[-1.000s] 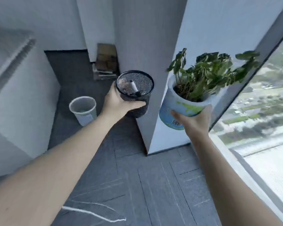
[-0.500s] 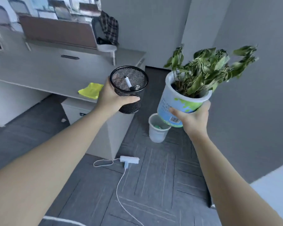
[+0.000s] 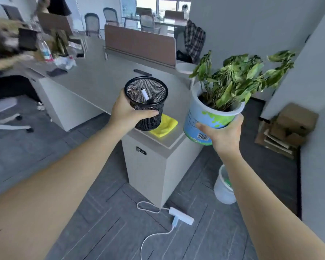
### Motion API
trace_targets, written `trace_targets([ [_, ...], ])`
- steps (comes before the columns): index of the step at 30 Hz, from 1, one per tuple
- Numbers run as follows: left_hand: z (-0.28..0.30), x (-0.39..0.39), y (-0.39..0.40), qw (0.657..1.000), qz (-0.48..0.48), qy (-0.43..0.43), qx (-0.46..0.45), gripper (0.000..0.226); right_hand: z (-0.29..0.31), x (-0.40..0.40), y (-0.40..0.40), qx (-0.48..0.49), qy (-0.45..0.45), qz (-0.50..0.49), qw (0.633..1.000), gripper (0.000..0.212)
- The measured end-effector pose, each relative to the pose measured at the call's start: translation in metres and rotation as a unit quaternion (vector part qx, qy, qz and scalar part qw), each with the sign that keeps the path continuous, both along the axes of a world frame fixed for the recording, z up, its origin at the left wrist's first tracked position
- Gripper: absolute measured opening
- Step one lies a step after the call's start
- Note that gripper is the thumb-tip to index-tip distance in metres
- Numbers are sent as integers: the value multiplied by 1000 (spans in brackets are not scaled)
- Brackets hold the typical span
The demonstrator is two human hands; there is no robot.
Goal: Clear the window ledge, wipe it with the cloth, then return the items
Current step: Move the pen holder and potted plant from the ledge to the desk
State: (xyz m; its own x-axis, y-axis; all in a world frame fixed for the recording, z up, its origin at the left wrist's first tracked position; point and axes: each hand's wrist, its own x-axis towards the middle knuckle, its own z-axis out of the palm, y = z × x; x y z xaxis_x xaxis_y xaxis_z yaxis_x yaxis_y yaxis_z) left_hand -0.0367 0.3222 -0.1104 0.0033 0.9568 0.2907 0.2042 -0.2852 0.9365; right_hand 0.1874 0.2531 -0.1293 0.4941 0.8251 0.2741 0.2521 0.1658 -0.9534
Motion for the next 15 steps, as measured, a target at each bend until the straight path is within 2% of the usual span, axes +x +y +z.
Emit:
trace_targets([
  [5,-19,-22,82,1000,-6,15,-6,87,-14,-21,80,-19,9,15,1000,73],
  [15,-93,-69,312,996,-45,5,-75,84,-90,-90,284,-83,50,-39,995,73],
])
